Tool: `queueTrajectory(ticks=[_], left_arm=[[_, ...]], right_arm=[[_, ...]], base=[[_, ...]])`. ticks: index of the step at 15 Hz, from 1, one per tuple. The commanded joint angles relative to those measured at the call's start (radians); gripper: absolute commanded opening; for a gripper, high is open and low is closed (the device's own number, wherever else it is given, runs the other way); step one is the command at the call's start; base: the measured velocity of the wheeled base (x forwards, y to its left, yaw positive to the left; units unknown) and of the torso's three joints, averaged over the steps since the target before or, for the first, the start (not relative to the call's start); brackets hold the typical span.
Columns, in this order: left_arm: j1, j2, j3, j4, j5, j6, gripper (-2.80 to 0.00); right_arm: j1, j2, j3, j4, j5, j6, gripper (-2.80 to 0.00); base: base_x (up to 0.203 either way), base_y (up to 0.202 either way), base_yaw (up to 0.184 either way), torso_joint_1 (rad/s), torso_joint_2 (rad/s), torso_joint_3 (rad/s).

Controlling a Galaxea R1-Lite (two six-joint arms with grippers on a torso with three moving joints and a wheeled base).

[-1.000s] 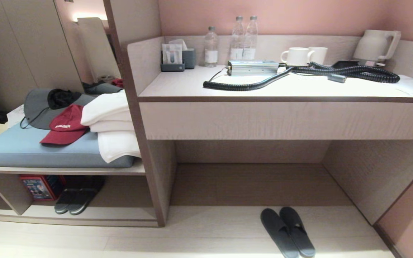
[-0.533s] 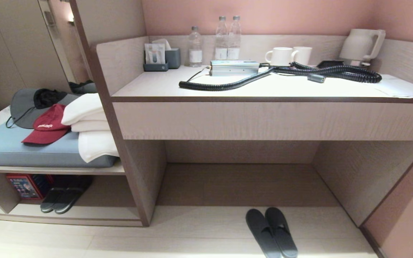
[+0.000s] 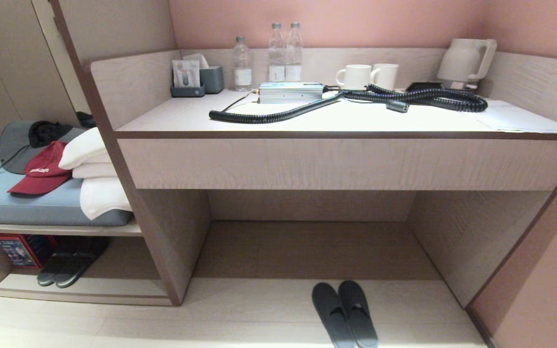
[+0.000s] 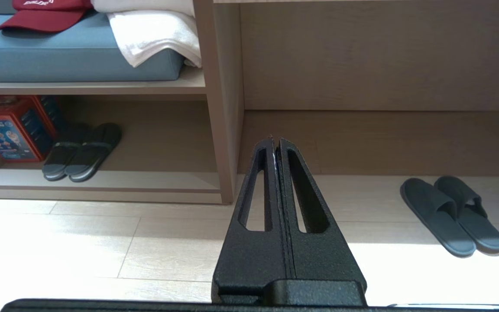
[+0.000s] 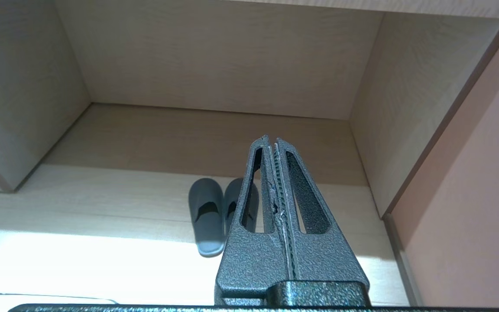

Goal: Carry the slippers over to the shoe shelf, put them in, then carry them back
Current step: Pick up the slippers on the floor

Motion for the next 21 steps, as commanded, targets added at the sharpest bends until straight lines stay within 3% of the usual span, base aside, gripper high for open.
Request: queueTrajectory(ticks=[1,6,21], left_arm=[[0.0,0.0,0.0,0.0,0.002,0.0,-2.8],[0.002,0.0,0.0,-0.001,0.002,-0.003,-2.8],[0.001,0.0,0.0,-0.001,0.002,-0.003,-2.8]], right_arm=[[0.0,0.001,0.0,0.0,0.0,0.0,-2.8],[0.0,0.001,0.0,0.0,0.0,-0.001,-2.8],[0.0,0.001,0.0,-0.004,0.004,0.005,-2.8]], base=[[0.0,0.0,0.0,0.0,0.0,0.0],[0.0,0.0,0.0,0.001,0.0,-0.019],[0.0,0.0,0.0,0.003,0.0,-0.192]])
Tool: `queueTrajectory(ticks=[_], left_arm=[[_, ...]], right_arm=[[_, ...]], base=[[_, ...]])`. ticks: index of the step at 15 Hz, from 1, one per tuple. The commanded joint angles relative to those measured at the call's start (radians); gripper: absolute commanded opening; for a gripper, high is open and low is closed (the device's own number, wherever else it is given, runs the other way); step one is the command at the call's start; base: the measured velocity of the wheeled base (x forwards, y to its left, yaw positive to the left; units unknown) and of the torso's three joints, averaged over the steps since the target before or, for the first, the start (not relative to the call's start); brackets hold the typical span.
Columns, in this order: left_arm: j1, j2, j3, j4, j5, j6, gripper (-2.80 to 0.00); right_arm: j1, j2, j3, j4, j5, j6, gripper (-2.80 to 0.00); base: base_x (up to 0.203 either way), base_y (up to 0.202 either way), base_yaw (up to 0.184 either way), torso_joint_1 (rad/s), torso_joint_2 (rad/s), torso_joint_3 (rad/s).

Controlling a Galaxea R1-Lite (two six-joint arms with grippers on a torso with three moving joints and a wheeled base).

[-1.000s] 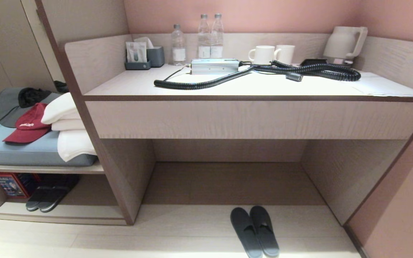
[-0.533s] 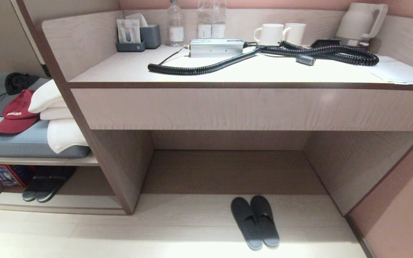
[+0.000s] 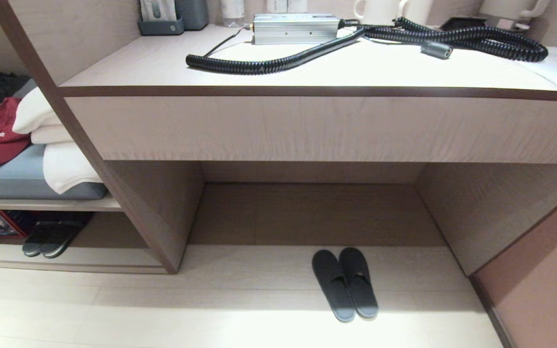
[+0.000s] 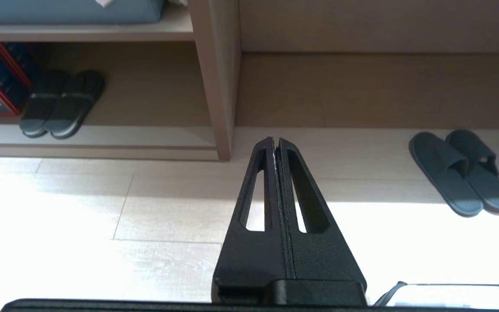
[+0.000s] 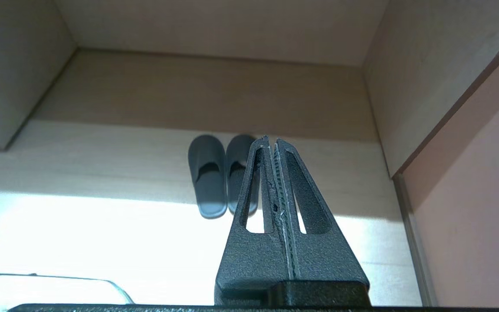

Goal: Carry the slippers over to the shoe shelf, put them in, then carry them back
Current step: Pick up the slippers on the floor

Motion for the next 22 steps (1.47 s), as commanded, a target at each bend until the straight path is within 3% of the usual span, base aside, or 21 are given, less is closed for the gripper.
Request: queueTrajectory(ticks=[1,13,18,22], left_arm=[[-0.001,0.0,0.0,0.0,0.0,0.0,-2.8],[0.0,0.0,0.0,0.0,-0.001,0.006,-2.8],[-0.001,0.0,0.0,0.0,-0.001,0.003,-2.8],[0.001,0.0,0.0,0.0,-0.001,0.003,-2.8]], right_arm=[[0.0,0.001,0.0,0.0,0.001,0.0,-2.8],[0.0,0.001,0.0,0.0,0.0,0.0,-2.8],[0.0,0.001,0.0,0.0,-0.001,0.0,-2.8],[0.0,0.001,0.0,-0.002,0.001,0.0,-2.8]], base=[[0.0,0.0,0.0,0.002,0.0,-0.206],[0.0,0.0,0.0,0.003,0.0,-0.199],[-0.161,0.0,0.001,0.0,0.0,-0.194],[-0.015,0.0,-0.001,0.002,0.0,-0.197]])
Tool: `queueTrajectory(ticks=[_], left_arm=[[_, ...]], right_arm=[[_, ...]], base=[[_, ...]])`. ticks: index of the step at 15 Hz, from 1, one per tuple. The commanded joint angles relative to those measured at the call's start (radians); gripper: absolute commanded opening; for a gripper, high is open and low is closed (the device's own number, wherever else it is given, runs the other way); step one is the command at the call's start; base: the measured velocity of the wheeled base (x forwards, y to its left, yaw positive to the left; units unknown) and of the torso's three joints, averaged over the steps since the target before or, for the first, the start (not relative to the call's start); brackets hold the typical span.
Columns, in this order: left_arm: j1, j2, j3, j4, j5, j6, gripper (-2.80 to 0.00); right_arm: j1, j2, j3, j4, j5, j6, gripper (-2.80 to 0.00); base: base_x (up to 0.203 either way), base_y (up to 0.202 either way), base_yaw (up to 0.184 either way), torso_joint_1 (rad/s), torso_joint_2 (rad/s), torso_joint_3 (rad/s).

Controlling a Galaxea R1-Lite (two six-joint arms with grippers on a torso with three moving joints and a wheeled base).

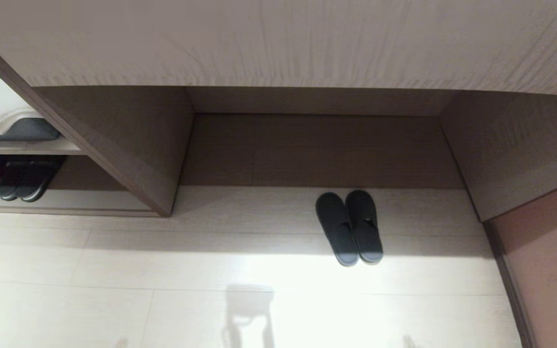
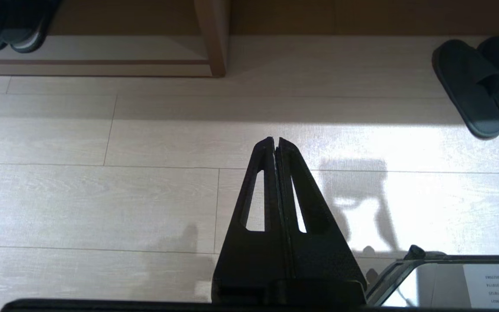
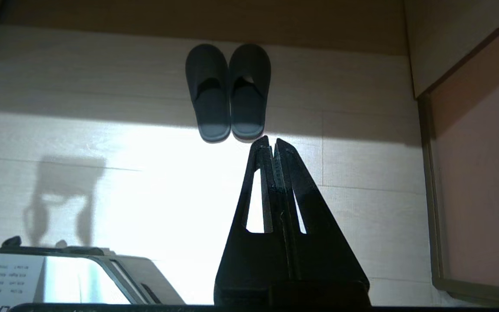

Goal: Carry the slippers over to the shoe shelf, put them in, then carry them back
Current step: Pick up the slippers on the floor

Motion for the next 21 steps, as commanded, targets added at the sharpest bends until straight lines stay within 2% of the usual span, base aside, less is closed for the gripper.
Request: queueTrajectory(ticks=[1,21], left_arm=[[0.0,0.0,0.0,0.0,0.0,-0.002,-2.8],[0.002,0.0,0.0,0.0,0.002,-0.003,-2.8]], right_arm=[[0.0,0.001,0.0,0.0,-0.001,0.0,-2.8],[0.0,0.001,0.0,0.0,0.0,0.0,-2.8]], base=[[0.0,0.0,0.0,0.004,0.0,-0.2],[0.0,0.0,0.0,0.001,0.0,-0.198]])
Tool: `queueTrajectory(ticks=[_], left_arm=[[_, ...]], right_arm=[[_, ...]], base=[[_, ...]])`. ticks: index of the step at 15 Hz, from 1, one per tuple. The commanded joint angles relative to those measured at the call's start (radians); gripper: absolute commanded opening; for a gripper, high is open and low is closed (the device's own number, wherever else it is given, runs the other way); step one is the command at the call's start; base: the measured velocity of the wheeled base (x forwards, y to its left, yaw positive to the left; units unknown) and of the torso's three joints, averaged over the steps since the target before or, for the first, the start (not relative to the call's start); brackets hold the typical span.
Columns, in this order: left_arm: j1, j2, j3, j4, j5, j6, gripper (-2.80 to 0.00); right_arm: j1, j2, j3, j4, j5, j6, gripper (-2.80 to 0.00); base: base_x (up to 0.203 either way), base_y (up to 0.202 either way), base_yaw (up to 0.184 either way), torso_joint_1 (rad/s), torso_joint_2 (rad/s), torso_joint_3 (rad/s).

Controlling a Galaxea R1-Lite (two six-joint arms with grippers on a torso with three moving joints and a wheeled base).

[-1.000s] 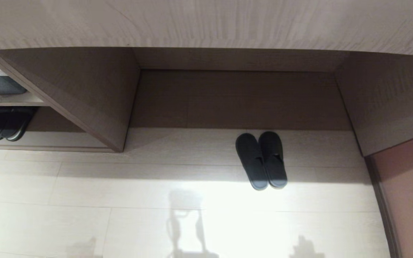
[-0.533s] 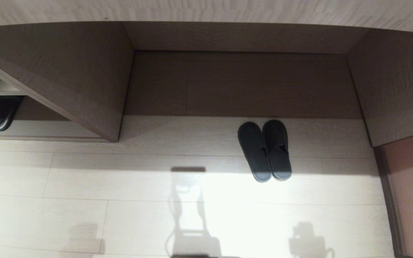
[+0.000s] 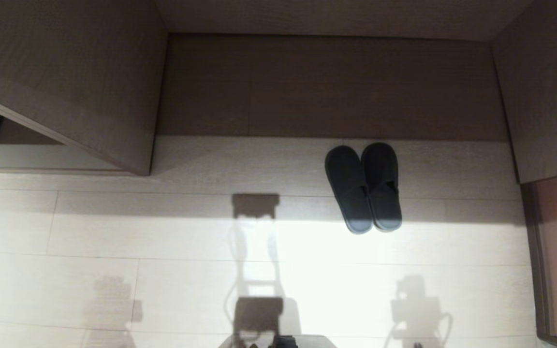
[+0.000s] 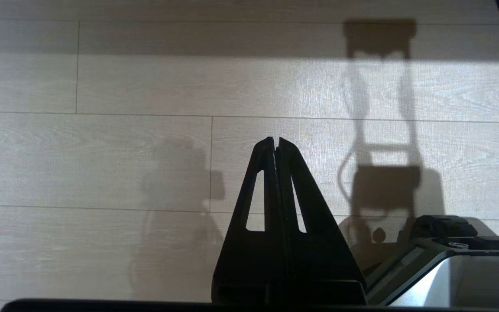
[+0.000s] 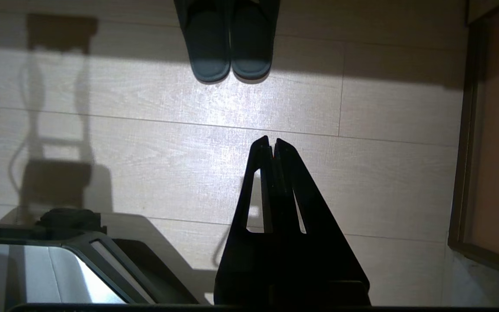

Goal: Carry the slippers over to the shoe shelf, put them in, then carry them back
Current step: Pick up the slippers on the floor

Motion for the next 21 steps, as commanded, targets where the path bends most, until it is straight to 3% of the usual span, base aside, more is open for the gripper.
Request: queueTrajectory(ticks=[1,21], left_arm=[[0.0,0.0,0.0,0.0,0.0,0.0,-2.8],[0.0,0.001,0.0,0.0,0.0,0.0,-2.8]], right_arm=[[0.0,0.001,0.0,0.0,0.001,0.0,-2.8],[0.0,0.001,0.0,0.003,0.007,-0.026,-2.8]], base=[[0.0,0.0,0.0,0.005,0.0,-0.201],[0.0,0.0,0.0,0.001,0.0,-0.198]])
